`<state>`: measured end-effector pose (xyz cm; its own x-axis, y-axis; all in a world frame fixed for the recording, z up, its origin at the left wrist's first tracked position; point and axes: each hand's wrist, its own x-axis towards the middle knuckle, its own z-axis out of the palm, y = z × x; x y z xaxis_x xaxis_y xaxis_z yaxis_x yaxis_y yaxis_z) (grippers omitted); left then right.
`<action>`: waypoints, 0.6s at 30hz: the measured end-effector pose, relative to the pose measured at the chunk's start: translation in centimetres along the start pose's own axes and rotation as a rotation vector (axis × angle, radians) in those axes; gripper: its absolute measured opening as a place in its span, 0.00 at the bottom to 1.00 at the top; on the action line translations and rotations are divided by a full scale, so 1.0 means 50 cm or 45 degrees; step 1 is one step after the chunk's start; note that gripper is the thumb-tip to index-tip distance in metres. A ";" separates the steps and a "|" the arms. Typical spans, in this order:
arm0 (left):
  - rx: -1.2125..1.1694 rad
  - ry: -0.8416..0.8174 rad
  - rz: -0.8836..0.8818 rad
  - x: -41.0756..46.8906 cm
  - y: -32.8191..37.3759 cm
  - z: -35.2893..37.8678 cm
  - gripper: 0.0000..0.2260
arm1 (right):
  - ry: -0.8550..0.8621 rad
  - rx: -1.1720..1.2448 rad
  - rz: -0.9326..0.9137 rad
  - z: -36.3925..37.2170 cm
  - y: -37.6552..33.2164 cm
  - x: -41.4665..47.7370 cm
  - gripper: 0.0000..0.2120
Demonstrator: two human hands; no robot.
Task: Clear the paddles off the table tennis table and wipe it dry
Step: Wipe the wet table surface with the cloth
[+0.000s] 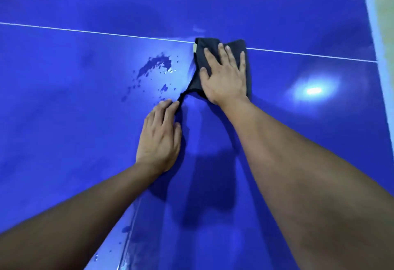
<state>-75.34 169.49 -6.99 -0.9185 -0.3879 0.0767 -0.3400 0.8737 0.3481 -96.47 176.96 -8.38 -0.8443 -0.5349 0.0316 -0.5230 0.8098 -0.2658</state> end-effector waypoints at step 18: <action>0.018 0.018 -0.005 -0.023 -0.436 -0.143 0.22 | -0.081 -0.099 -0.049 0.025 -0.115 0.144 0.25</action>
<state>-65.43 148.77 -7.97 -0.9142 -0.3953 0.0888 -0.3463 0.8762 0.3353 -99.40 168.15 -7.85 -0.8155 -0.5784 -0.0218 -0.5646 0.8032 -0.1902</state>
